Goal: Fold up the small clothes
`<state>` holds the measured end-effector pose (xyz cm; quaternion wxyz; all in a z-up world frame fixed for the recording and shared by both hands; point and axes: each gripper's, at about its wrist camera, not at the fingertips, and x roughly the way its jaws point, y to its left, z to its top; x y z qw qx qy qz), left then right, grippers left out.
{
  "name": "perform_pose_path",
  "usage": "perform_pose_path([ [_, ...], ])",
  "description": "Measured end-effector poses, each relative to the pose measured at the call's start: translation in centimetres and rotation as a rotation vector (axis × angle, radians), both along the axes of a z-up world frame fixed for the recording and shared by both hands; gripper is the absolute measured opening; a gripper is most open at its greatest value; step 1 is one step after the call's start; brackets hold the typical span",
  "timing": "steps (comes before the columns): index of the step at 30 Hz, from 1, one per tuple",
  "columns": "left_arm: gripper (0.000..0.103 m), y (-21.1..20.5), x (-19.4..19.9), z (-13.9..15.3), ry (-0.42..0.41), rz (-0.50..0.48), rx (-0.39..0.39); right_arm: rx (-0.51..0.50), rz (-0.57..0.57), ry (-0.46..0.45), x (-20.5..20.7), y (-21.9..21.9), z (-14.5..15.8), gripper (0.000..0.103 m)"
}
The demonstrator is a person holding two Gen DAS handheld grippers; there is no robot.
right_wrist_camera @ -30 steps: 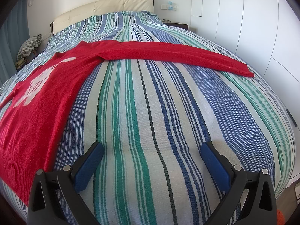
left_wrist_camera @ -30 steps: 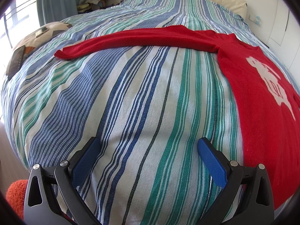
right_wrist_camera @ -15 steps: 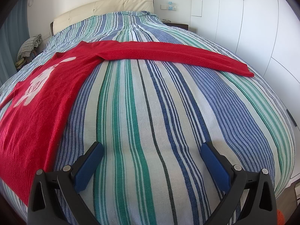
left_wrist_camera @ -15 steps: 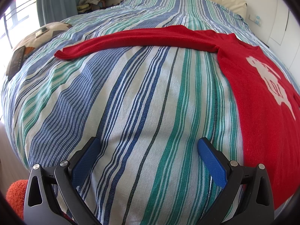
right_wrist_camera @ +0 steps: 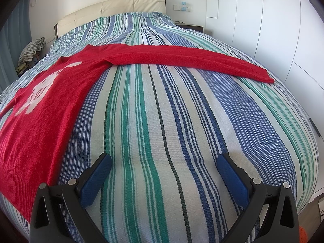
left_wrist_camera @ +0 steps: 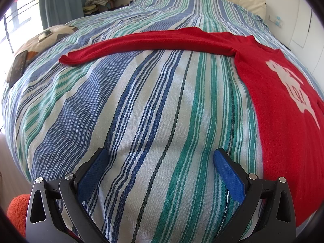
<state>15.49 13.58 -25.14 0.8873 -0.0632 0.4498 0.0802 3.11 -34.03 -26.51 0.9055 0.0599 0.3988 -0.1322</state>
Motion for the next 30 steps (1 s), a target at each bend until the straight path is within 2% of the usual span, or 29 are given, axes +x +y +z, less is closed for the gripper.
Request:
perform_pose_path([
  [24,0.103,0.0,-0.1,0.0,-0.001,-0.002,-0.005,0.004,-0.001,0.01,0.1,0.0,0.0,0.102],
  [27,0.103,0.4,-0.2,0.3,-0.002,-0.007,-0.025,0.044,0.009,0.05,0.8,-0.7,0.7,0.102],
  [30,0.103,1.0,-0.2,0.8,0.017,-0.016,-0.057,0.165,0.025,0.068,0.7,-2.4,1.8,0.102],
])
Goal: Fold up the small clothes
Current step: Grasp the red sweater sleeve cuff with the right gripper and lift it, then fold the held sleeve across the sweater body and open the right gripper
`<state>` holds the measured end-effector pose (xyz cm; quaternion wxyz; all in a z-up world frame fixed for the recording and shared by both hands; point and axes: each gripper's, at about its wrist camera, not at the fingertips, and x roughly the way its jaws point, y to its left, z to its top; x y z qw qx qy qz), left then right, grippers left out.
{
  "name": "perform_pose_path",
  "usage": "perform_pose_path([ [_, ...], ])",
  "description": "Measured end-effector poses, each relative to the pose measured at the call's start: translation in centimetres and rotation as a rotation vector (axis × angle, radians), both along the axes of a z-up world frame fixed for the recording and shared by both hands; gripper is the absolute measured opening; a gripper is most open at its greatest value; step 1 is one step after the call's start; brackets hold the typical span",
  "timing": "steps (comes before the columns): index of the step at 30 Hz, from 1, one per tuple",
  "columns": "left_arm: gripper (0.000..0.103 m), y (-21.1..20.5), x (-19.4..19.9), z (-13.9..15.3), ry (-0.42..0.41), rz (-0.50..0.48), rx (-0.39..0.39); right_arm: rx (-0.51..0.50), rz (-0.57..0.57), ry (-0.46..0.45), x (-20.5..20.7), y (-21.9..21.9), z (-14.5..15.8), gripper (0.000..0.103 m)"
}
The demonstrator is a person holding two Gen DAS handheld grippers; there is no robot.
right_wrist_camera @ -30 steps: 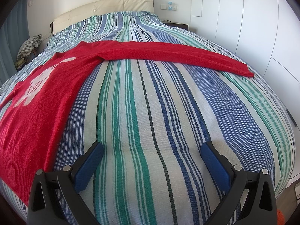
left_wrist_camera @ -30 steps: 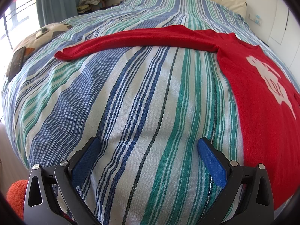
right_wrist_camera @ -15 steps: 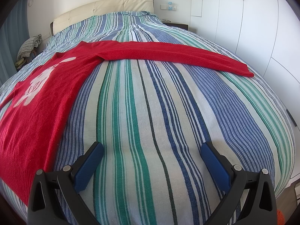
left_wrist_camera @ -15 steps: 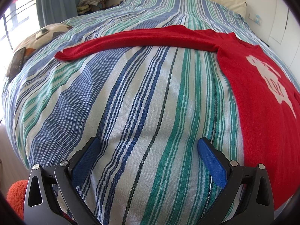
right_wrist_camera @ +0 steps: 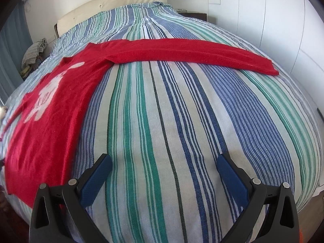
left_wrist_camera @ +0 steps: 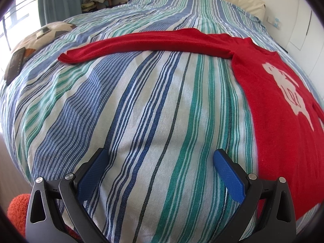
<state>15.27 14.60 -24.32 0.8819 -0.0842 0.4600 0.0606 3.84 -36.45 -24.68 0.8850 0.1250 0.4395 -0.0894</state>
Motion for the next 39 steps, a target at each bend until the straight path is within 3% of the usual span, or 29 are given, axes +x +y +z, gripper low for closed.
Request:
perform_pose_path([
  [4,0.103,1.1,-0.8,1.1,0.029,-0.001,-0.081,0.243,-0.063,-0.069,-1.0,-5.6,2.3,0.101],
  [8,0.102,2.5,-2.6,2.8,0.016,0.027,-0.175,0.488,-0.294,-0.226,-1.6,-15.7,4.3,0.1],
  [11,0.102,3.0,-3.7,3.9,-0.002,0.053,-0.18,0.708,-0.442,-0.281,-1.0,-21.9,2.8,0.089],
  [14,0.102,3.3,-4.1,4.4,-0.012,0.072,-0.166,0.85,-0.516,-0.258,0.9,-24.5,-0.4,0.079],
  [18,0.102,3.1,-4.2,3.2,0.018,0.085,-0.103,0.827,-0.573,-0.314,3.1,-25.2,-1.0,0.067],
  [20,0.102,3.1,-3.7,2.1,0.06,0.109,-0.106,0.793,-0.58,-0.281,4.5,-24.9,-1.2,0.045],
  [21,0.102,3.4,-3.4,1.7,0.074,0.123,-0.121,0.761,-0.589,-0.225,5.3,-24.9,-1.4,0.006],
  [22,0.102,3.7,-3.5,1.5,0.078,0.138,-0.133,0.736,-0.608,-0.184,5.9,-24.8,-1.6,0.004],
  [24,0.102,4.4,-3.6,1.4,0.072,0.162,-0.148,0.639,-0.617,-0.185,6.7,-24.3,0.2,0.004],
  [27,0.102,4.9,-4.0,1.3,0.065,0.172,-0.177,0.421,-0.485,-0.207,9.5,-21.4,5.7,0.004],
  [30,0.102,4.8,-3.9,1.0,0.067,0.174,-0.182,0.306,-0.259,-0.28,13.5,-15.6,12.4,0.004],
  [33,0.102,4.6,-3.7,0.9,0.068,0.177,-0.186,0.299,-0.01,-0.343,17.8,-7.6,17.6,0.004],
  [35,0.102,4.7,-3.5,1.0,0.066,0.18,-0.194,0.324,0.155,-0.35,20.9,-1.6,19.6,0.004],
  [39,0.102,5.0,-3.9,1.1,0.059,0.181,-0.208,0.385,0.418,-0.308,25.4,10.1,18.9,0.006],
])
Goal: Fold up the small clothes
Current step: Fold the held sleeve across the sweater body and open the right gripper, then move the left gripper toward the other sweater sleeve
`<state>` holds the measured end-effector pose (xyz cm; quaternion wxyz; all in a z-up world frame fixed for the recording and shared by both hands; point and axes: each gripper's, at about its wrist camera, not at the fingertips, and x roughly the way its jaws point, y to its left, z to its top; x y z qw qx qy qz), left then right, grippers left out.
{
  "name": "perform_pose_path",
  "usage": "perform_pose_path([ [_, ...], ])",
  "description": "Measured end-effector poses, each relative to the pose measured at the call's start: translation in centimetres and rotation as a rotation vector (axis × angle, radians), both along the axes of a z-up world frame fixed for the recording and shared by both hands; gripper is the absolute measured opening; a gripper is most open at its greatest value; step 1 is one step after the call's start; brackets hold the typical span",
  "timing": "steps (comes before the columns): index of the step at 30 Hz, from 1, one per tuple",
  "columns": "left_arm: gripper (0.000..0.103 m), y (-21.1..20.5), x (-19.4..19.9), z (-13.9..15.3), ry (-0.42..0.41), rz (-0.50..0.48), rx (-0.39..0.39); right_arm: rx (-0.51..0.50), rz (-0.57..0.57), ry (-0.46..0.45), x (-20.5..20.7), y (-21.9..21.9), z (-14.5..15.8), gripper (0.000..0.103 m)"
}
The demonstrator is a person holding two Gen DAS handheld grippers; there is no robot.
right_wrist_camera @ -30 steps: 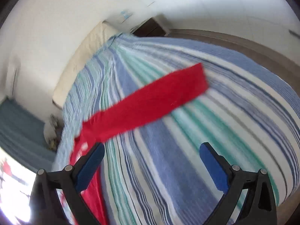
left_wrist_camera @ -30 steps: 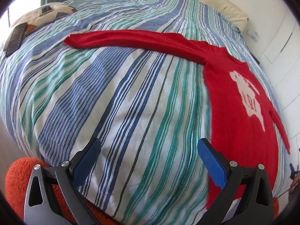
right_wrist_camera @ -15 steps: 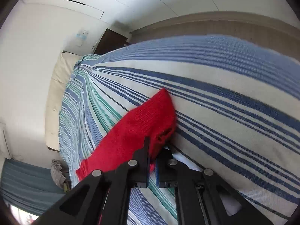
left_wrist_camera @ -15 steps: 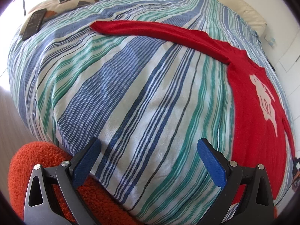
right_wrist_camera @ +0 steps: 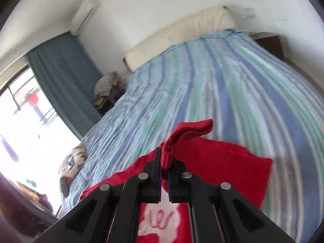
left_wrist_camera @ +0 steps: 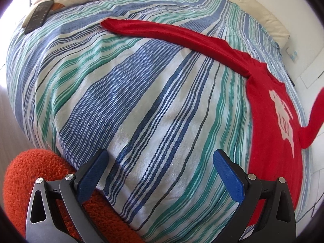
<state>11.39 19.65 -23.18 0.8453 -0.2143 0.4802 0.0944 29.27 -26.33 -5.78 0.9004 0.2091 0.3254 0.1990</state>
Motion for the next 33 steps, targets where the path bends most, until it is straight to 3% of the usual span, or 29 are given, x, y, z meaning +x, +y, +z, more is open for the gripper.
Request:
perform_pose_path([
  [2,0.102,0.2,-0.2,0.0,0.004,-0.001,0.0,0.008,0.132,0.094,2.1,4.6,-2.7,0.031],
  [3,0.102,0.3,-0.4,0.0,0.005,0.002,-0.002,-0.004,0.164,0.137,2.1,6.0,-4.2,0.059],
  [4,0.102,0.4,-0.5,0.0,0.004,0.005,-0.007,-0.006,0.178,0.148,2.4,6.7,-5.1,0.062],
  [6,0.102,0.7,-0.8,0.0,-0.001,0.011,-0.019,0.047,0.174,0.151,2.4,6.1,-6.1,0.062],
  [9,0.102,0.9,-0.8,-0.2,-0.004,0.013,-0.033,0.155,0.074,0.219,2.1,1.8,-7.9,0.062],
  [13,0.102,0.5,-0.2,-0.5,0.012,0.012,-0.022,0.25,-0.055,0.47,2.0,-3.3,-14.0,0.063],
  [14,0.102,0.3,0.0,-0.5,0.015,0.009,-0.015,0.246,-0.083,0.547,1.8,-4.2,-16.1,0.062],
  [16,0.102,-0.1,0.1,-0.4,0.02,0.004,0.003,0.144,-0.159,0.66,0.5,-5.4,-19.7,0.059],
  [18,0.102,-0.4,0.0,-0.4,0.023,-0.002,0.017,0.126,-0.184,0.594,-1.6,-6.3,-20.4,0.048],
  [22,0.102,-0.2,-0.3,-0.5,0.025,-0.007,0.014,0.102,-0.154,0.424,-6.4,-6.5,-17.6,0.052],
  [25,0.102,0.1,-0.2,-0.8,0.032,0.001,0.003,-0.051,-0.155,0.318,-11.1,-6.6,-15.3,0.058],
  [29,0.102,-0.4,-0.1,-0.5,0.026,-0.005,0.02,-0.183,-0.203,0.262,-18.1,-7.4,-14.5,0.058],
  [33,0.102,-1.1,-0.3,-0.1,0.002,-0.029,0.038,-0.19,-0.269,0.233,-24.4,-7.2,-14.6,0.058],
])
